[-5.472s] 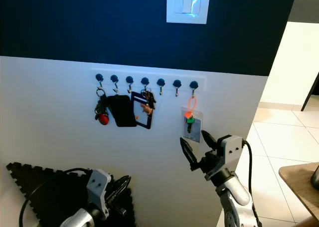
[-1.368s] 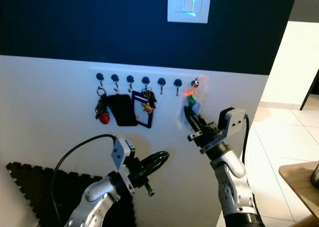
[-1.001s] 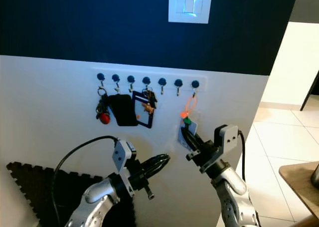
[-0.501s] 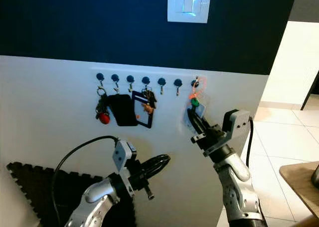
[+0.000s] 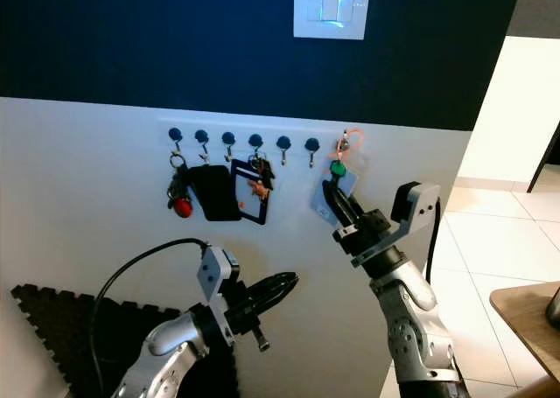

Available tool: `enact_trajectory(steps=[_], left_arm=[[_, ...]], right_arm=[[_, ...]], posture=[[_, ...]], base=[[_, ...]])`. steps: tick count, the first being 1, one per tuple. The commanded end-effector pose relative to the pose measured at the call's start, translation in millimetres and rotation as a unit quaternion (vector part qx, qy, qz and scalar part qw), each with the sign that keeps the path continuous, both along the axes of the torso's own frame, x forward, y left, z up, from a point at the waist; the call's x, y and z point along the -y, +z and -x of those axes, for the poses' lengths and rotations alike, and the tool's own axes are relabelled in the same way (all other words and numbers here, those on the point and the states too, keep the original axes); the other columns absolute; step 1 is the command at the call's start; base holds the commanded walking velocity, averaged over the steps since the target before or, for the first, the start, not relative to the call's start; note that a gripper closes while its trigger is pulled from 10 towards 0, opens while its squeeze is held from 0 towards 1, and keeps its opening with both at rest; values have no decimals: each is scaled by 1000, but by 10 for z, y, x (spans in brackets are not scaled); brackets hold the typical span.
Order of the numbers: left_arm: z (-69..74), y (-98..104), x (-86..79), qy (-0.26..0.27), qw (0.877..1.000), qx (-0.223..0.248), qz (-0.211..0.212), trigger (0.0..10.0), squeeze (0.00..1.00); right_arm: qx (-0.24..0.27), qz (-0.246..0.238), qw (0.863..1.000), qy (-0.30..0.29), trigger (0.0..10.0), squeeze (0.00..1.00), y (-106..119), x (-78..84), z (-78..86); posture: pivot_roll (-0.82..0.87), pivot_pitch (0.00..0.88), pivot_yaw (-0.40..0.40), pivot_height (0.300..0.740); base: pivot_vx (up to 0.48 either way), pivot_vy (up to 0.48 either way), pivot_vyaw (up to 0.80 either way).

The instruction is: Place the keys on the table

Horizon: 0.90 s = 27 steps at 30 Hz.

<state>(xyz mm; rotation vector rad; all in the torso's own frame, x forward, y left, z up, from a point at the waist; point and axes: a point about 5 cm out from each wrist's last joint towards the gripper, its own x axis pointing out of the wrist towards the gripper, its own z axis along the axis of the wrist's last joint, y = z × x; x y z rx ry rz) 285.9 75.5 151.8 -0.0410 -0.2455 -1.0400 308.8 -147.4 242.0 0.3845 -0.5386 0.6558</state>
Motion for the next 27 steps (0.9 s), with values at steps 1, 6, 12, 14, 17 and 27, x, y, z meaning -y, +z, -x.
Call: enact_trajectory(steps=[1,6,12,14,17,27], left_arm=[[4,3,-16,-6,1000,4,-19,10000,0],[5,2,-2,-10,1000,3,-21,10000,0],[24,-16,5,-16,1000,-2,-25,10000,0],[28,-20,7,-17,1000,-2,-25,10000,0],[35,-26,9,-19,999,-4,-26,10000,0],[42,-29,6,-22,999,-6,-27,10000,0]], right_arm=[[2,-19,1000,25,10000,0,69,-20,39],[-45,-23,997,58,10000,0,10,-48,30],[-111,-53,990,69,10000,0,-88,-42,-13],[-123,-59,988,70,10000,0,-108,-37,-23],[-136,-94,985,50,10000,0,-104,31,-64],[-112,-175,968,138,10000,0,119,28,34]], posture=[[36,6,13,740],[35,6,14,740],[35,9,14,740],[35,9,14,740],[36,11,14,740],[36,12,15,740]], base=[[0,0,0],[0,0,0],[0,0,0],[0,0,0],[0,0,0],[0,0,0]])
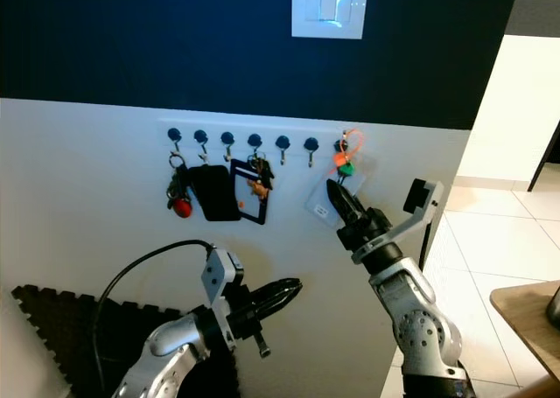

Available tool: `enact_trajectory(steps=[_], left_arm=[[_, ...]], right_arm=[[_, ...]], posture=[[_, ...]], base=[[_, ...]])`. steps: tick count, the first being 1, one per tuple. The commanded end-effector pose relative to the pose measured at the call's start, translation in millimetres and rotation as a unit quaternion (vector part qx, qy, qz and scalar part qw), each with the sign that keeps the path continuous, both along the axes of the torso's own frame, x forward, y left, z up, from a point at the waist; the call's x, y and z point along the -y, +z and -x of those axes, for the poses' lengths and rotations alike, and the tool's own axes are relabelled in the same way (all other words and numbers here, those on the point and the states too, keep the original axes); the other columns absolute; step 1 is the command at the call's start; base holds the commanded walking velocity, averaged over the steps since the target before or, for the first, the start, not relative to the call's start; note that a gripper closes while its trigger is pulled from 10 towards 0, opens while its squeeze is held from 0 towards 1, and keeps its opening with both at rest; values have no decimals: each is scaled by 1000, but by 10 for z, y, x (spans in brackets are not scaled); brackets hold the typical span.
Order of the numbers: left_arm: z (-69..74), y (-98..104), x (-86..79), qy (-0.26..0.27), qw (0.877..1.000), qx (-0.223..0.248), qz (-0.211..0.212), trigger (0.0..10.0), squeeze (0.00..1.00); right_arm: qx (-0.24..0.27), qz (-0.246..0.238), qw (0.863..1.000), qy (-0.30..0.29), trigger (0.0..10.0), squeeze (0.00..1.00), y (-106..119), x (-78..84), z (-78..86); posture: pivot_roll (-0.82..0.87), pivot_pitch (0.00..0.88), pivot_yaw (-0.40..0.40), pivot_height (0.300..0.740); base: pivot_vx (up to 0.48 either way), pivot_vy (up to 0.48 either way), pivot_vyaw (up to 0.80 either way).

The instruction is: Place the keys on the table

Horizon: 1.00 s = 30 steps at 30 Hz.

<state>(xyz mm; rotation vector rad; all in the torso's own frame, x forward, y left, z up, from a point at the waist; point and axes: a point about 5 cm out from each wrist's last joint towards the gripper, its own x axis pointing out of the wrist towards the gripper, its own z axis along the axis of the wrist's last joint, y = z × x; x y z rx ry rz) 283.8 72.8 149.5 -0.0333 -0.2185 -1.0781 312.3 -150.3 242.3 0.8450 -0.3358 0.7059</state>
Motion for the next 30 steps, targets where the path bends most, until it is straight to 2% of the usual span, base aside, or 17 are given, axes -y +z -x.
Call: enact_trajectory(steps=[1,4,7,10,12,15,20,27,30], left_arm=[[23,-7,-20,-5,1000,2,-15,10000,0],[25,-6,-17,-6,1000,1,-15,10000,0],[27,-9,-12,-7,1000,0,-16,10000,0],[27,-10,-12,-8,1000,0,-16,10000,0],[28,-14,-12,-8,1000,-1,-17,10000,0],[28,-16,-13,-8,1000,-1,-17,10000,0],[28,-22,-16,-8,1000,-1,-18,10000,0],[22,-22,-14,-8,1000,0,-20,10000,0],[25,-28,-3,-12,1000,-1,-22,10000,0]], right_arm=[[45,-18,997,57,10000,0,137,-41,131],[52,-15,995,81,10000,0,146,-72,179],[69,-19,987,142,10000,0,176,-162,306],[72,-18,985,158,10000,0,177,-185,339],[77,-9,978,192,10000,0,161,-241,420],[77,-7,977,199,10000,0,161,-255,439],[67,-44,986,143,10000,0,245,-175,286],[45,-67,992,96,10000,0,256,-81,147],[18,-80,995,64,10000,0,199,-10,-5]], posture=[[36,13,15,740],[35,13,15,740],[34,14,14,740],[34,14,14,740],[35,14,11,740],[35,14,11,740],[35,6,14,740],[35,1,15,740],[34,1,17,740]], base=[[0,0,0],[0,0,0],[0,0,0],[0,0,0],[0,0,0],[0,0,0],[0,0,0],[0,0,0],[0,0,0]])
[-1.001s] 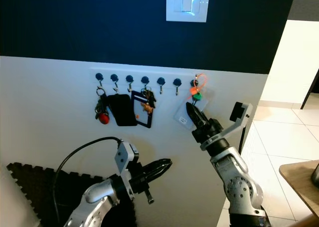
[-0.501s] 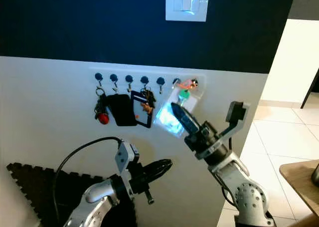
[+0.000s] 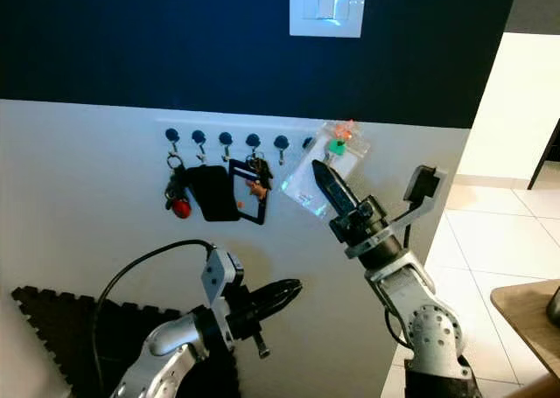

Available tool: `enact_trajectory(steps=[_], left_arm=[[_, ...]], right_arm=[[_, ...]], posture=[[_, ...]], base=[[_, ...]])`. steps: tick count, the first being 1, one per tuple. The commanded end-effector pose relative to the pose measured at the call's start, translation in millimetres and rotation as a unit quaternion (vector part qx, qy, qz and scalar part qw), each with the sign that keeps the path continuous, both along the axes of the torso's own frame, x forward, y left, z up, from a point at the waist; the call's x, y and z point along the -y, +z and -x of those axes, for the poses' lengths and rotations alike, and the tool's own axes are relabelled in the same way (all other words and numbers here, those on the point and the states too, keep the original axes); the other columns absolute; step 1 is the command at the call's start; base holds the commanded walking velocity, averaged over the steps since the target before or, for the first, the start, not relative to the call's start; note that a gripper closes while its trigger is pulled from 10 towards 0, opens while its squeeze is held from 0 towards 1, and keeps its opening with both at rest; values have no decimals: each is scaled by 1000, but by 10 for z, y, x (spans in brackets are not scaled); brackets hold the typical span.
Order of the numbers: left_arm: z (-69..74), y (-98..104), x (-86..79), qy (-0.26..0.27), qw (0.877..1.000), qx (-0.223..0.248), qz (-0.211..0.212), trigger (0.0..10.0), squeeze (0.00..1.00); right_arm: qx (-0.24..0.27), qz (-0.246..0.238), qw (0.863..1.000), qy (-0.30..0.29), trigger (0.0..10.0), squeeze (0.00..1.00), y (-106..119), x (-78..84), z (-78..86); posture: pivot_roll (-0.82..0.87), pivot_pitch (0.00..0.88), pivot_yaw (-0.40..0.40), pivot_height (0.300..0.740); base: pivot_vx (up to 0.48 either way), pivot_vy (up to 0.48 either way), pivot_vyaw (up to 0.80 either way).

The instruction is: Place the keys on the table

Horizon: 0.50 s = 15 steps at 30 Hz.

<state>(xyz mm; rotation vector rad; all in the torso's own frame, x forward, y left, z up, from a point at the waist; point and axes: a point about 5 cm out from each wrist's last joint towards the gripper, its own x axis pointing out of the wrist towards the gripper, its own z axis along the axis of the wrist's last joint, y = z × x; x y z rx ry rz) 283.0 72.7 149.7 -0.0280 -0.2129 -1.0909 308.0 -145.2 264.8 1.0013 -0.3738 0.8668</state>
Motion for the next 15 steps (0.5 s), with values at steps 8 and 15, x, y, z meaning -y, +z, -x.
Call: enact_trajectory(steps=[8,15], left_arm=[[21,-33,-4,-7,1000,-1,-21,10000,0],[24,-34,-28,-4,1000,-1,-22,10000,0]], right_arm=[[-47,-23,998,-39,10000,0,-104,85,-201],[40,26,998,29,10000,0,69,-96,-95]], posture=[[37,10,17,740],[40,13,14,740]], base=[[0,0,0],[0,0,0]])
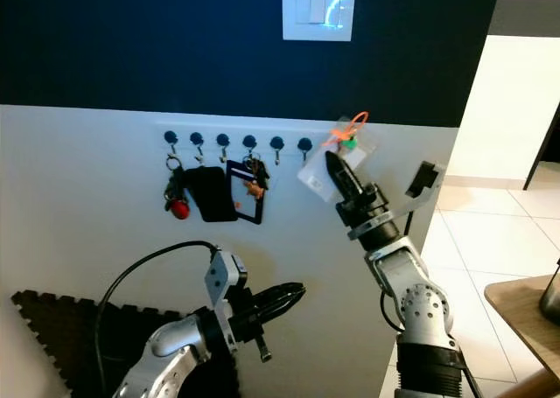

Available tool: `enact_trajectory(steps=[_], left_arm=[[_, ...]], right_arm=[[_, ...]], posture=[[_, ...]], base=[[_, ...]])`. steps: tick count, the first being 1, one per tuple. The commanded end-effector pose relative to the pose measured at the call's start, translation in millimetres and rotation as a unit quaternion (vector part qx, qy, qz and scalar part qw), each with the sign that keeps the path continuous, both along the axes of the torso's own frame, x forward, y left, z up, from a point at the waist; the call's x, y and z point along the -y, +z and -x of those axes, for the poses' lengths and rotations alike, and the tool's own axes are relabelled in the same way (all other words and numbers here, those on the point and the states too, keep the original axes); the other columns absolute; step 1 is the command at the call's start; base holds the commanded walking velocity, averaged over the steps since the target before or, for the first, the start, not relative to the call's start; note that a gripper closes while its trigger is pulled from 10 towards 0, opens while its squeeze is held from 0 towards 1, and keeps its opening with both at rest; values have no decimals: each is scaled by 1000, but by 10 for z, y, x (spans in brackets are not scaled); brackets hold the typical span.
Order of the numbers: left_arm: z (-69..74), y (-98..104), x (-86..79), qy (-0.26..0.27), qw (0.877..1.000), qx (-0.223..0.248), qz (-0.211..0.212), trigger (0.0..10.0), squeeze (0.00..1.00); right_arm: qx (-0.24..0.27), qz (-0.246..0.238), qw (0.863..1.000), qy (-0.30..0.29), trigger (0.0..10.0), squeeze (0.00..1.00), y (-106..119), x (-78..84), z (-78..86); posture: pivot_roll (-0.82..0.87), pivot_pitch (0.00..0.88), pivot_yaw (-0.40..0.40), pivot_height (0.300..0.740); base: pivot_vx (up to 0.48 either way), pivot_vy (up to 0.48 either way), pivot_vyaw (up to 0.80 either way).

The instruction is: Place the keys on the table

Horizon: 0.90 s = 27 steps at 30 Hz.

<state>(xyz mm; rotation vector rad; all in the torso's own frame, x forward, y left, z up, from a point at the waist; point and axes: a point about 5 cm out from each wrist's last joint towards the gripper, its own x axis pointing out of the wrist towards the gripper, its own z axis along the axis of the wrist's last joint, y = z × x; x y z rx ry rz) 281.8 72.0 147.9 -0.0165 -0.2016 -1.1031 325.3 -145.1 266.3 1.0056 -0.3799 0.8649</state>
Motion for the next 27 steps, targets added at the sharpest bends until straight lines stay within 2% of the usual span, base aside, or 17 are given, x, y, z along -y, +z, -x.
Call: enact_trajectory(steps=[1,4,6,7,10,12,14,15,16,17,18,21,27], left_arm=[[12,-16,-35,1,1000,0,-14,10000,0],[14,-16,-34,1,1000,0,-14,10000,0],[19,-20,-29,1,1000,-1,-14,10000,0],[19,-20,-29,1,1000,-1,-14,10000,0],[24,-35,-23,-1,1000,-2,-17,10000,0],[24,-35,-23,-1,1000,-2,-17,10000,0],[31,-59,-26,-2,1000,-5,-24,10000,0],[31,-59,-26,-2,1000,-5,-24,10000,0],[31,-72,-28,-1,1000,-6,-27,10000,0],[5,-145,-54,16,999,-16,-48,10000,0],[5,-145,-54,16,999,-16,-48,10000,0],[-47,-288,-114,52,994,-31,-91,10000,0],[-23,-395,-183,63,992,-48,-102,10000,0]], right_arm=[[39,29,998,30,10000,0,54,-95,78],[90,83,989,78,10000,0,43,-243,241],[103,123,981,112,10000,0,-57,-332,340],[103,123,981,112,10000,0,-57,-332,340],[93,163,973,132,10000,0,-249,-393,409],[93,163,973,132,10000,0,-249,-393,409],[71,196,968,138,10000,0,-468,-405,452],[71,196,968,138,10000,0,-468,-405,452],[60,204,968,135,10000,0,-538,-393,452],[22,226,967,112,10000,0,-731,-331,428],[22,226,967,112,10000,0,-731,-331,428],[-27,250,966,63,10000,0,-951,-220,373],[-48,224,973,16,10000,0,-998,-77,371]], posture=[[40,13,14,740],[40,14,14,740],[39,15,14,740],[39,15,14,740],[39,18,16,740],[39,18,16,740],[40,18,18,740],[40,18,18,740],[40,18,18,740],[41,20,18,740],[41,20,18,740],[41,20,18,740],[36,22,21,740]], base=[[0,0,0],[0,0,0],[0,0,0],[0,0,0],[0,0,0],[0,0,0],[0,0,0],[0,0,0],[0,0,0],[0,0,0],[0,0,0],[0,0,0],[0,0,0]])
